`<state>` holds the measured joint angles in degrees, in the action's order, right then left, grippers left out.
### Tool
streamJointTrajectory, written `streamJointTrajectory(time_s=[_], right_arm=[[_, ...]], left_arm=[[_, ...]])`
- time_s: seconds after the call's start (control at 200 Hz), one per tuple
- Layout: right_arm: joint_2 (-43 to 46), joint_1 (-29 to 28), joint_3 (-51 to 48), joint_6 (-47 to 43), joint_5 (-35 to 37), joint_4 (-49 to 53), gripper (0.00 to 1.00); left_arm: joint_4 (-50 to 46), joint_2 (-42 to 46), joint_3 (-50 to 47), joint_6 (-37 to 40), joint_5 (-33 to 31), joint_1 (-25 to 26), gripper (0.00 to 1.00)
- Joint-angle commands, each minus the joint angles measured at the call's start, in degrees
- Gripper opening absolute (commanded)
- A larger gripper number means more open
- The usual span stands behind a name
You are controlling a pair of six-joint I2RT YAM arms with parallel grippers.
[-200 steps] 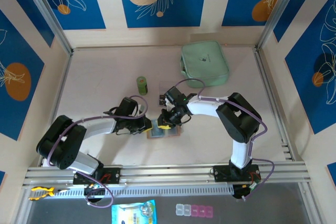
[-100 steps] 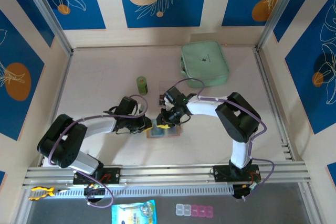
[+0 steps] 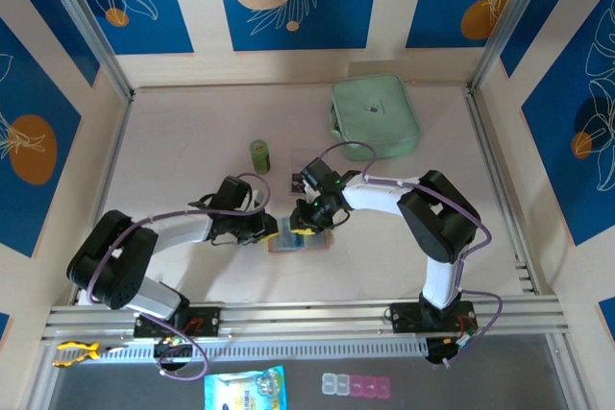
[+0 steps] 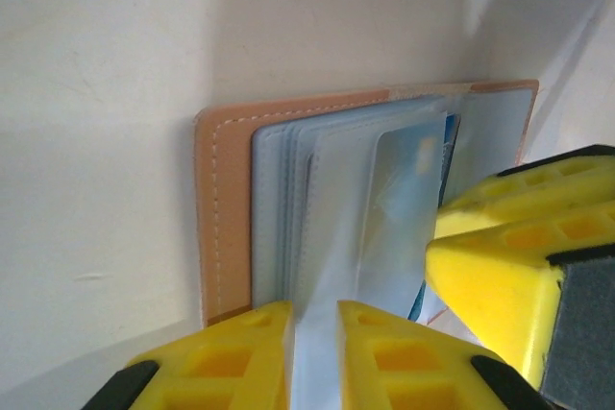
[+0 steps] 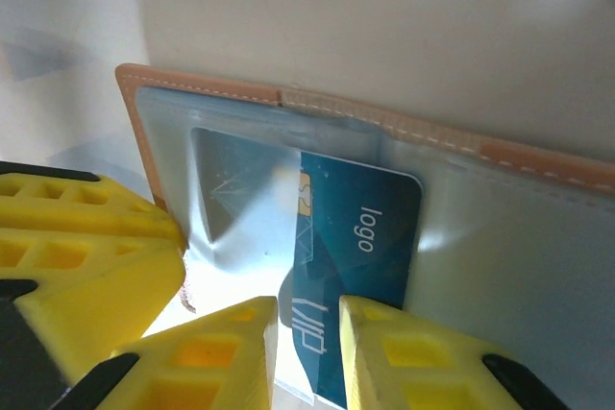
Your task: Take the credit cards out of the card holder
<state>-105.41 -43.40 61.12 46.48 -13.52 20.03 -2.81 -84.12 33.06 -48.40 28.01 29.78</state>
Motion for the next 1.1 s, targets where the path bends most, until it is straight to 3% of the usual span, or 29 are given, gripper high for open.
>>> streamJointTrajectory(time_s=[0.0,0.515,1.095], right_arm=[[1.25,-0.35,1.00,-1.39,0.86,2.41,0.26],[2.01,-0.20,0.84,-2.35,0.33,1.07,0.26],[6.47,1.34,-1.75,-1.22,-0.45,0.25,0.26]], left_arm=[[-3.75,1.58,1.51,1.72,-0.86,-0.71,0.18],[-5.77,4.36,3.85,1.57,0.64,-0.28,0.12],[-2.53,-0.79,5.62,-0.90,0.90,3.88,0.07]])
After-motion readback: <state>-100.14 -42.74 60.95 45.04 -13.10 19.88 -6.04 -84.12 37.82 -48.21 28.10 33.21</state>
